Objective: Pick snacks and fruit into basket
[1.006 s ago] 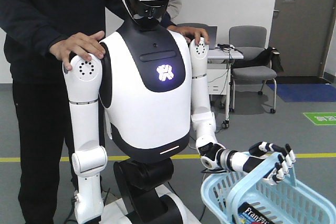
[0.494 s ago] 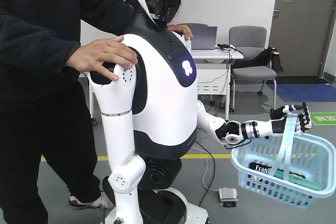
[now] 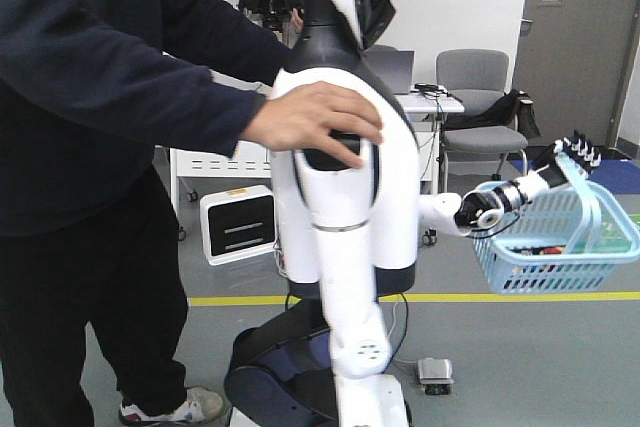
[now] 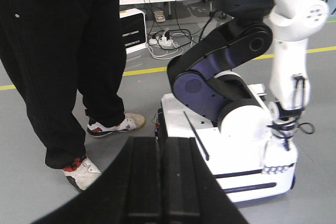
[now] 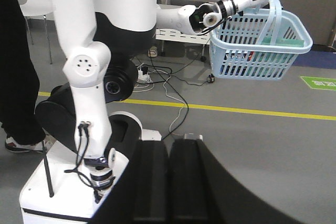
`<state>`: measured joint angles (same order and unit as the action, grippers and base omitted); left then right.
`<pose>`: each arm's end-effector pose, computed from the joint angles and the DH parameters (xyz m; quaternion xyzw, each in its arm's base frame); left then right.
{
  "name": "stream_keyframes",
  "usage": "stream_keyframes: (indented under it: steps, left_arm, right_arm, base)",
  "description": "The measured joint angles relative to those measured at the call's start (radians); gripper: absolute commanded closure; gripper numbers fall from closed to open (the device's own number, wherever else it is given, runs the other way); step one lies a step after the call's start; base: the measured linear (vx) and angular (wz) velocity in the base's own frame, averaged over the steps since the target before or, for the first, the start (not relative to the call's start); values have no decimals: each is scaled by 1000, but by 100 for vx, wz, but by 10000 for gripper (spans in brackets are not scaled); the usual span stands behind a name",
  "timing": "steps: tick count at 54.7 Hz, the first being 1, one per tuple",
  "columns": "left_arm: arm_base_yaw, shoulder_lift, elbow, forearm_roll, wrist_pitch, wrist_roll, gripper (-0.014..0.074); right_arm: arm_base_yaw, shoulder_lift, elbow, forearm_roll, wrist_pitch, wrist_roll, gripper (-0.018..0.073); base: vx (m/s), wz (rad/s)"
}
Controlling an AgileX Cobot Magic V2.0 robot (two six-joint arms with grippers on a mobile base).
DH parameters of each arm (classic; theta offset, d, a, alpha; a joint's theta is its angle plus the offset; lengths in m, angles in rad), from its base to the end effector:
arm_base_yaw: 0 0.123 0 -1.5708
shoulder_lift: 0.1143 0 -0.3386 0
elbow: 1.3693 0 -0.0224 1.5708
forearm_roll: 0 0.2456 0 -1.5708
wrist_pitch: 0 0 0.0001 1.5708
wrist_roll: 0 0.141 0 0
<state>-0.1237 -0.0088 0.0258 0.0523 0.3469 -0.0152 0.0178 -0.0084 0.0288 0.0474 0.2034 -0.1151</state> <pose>0.0423 -0.0027 0.1597 0.0575 0.7956 -0.0200 0.6027 0.0465 0.0022 0.1783 -0.0357 0.7528 -0.0131 0.6572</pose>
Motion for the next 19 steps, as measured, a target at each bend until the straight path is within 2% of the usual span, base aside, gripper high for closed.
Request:
stream_keyframes:
  steps: [19]
  left_arm:
    - [0, 0, 0, 0, 0, 0, 602]
  right_arm:
    - [-1, 0, 0, 0, 4, 2, 572]
  base:
    - [0, 0]
